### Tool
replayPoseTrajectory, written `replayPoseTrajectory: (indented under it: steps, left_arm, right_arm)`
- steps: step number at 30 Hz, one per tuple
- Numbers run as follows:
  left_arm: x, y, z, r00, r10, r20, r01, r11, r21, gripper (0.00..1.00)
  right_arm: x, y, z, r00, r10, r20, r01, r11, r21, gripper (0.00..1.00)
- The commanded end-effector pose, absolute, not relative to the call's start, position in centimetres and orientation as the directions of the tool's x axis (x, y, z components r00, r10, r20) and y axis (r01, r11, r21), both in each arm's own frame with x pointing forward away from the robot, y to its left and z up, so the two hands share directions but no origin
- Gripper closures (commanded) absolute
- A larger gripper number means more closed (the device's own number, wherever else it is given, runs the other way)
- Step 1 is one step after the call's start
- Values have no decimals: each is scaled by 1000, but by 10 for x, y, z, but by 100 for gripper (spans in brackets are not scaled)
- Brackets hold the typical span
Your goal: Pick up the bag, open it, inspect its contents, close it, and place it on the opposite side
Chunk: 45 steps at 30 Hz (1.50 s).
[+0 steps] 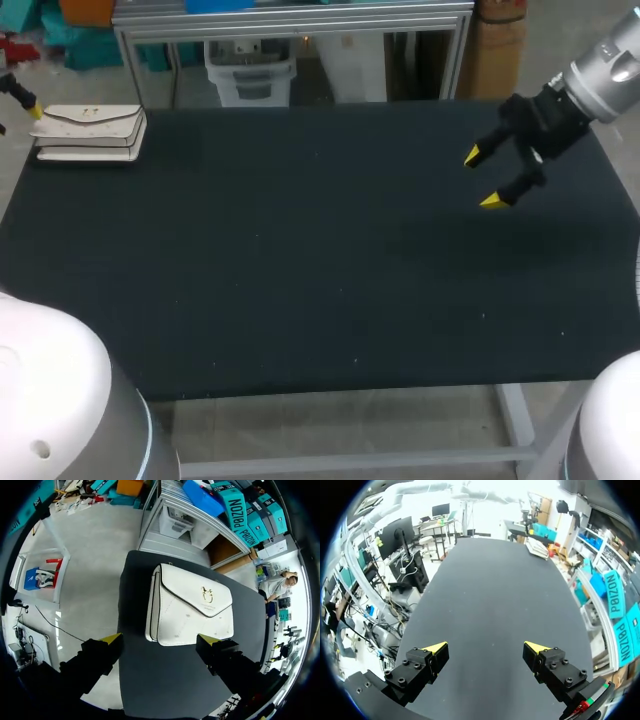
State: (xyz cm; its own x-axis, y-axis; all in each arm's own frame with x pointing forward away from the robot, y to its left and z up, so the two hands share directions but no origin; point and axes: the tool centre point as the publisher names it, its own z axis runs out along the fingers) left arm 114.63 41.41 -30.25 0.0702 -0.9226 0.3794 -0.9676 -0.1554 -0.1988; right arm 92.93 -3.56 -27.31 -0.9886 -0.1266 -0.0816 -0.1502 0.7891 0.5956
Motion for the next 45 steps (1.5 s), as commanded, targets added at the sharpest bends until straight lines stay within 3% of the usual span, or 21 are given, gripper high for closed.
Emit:
replayPoseTrajectory:
  steps: [1,13,15,19,30,36,42,44,45]
  left_arm:
    - [1168,422,-313,51,-790,611,-998,-14,65,0]
    - [1182,416,-324,86,-730,678,-991,10,136,0]
    - [1182,414,-325,86,-720,688,-989,21,145,7]
    - [1183,410,-326,88,-719,690,-987,32,159,9]
    - [1191,403,-327,87,-706,703,-981,62,183,31]
    - [1193,393,-332,91,-711,697,-967,104,233,35]
    - [1188,389,-336,100,-718,688,-954,129,272,61]
    - [1185,388,-337,100,-723,684,-948,139,286,75]
    - [1183,387,-338,100,-722,684,-948,140,286,87]
  right_arm:
    - [929,-35,-275,-986,-140,-90,-166,779,604,0]
    - [925,-30,-278,-977,-183,-109,-210,757,619,0]
    - [925,-30,-279,-977,-184,-107,-211,757,618,0]
    - [924,-30,-280,-977,-187,-103,-210,758,617,0]
    - [924,-29,-281,-975,-198,-99,-217,761,611,0]
    - [923,-29,-281,-975,-201,-100,-220,762,609,0]
    - [922,-31,-282,-975,-199,-99,-217,766,605,0]
    - [922,-31,-281,-975,-197,-99,-216,767,605,0]
    - [921,-32,-282,-976,-196,-99,-216,767,604,0]
